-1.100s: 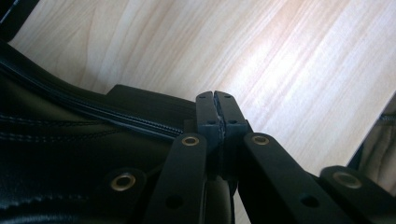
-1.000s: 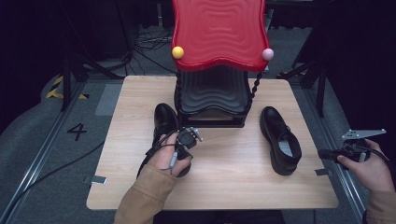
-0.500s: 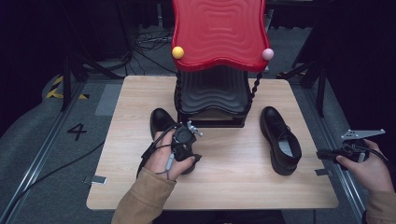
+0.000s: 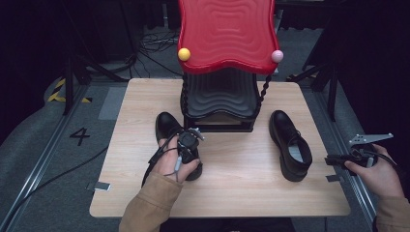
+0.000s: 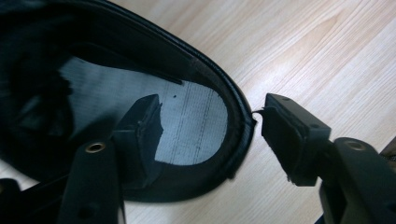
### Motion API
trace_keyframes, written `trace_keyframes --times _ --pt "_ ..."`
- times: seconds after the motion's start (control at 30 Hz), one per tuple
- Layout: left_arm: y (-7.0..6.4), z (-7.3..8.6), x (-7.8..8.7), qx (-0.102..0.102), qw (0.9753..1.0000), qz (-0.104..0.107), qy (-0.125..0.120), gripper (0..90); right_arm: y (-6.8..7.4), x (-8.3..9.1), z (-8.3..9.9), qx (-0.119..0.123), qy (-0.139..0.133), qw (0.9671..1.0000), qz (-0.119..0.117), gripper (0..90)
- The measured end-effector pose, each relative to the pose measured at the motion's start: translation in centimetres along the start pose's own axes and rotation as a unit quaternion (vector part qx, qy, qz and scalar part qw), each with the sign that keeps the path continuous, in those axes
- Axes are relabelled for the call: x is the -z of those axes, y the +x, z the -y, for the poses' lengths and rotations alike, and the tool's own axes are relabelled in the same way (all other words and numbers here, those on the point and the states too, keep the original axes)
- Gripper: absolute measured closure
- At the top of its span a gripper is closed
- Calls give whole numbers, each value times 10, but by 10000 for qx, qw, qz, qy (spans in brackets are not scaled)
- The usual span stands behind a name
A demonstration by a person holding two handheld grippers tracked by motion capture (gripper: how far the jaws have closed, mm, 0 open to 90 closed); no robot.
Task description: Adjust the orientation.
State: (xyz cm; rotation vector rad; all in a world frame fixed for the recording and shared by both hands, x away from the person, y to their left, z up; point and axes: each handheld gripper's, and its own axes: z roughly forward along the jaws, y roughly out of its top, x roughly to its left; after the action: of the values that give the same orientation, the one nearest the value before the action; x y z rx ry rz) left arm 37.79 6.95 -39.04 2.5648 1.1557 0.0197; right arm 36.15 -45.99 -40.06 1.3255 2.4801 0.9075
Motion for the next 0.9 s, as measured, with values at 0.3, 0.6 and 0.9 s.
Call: trace_keyframes --times 0.3,0.6,0.9 --pt "-1 -2 -13 -212 9984 516 116 762 1 -3 1 11 90 10000 -27 768" --pt "-7 6 -4 -443 9980 413 186 791 0 -4 -2 66 39 10000 -26 771" --pt "-23 23 17 -600 9970 422 237 780 2 -14 -16 211 48 9997 -130 771"
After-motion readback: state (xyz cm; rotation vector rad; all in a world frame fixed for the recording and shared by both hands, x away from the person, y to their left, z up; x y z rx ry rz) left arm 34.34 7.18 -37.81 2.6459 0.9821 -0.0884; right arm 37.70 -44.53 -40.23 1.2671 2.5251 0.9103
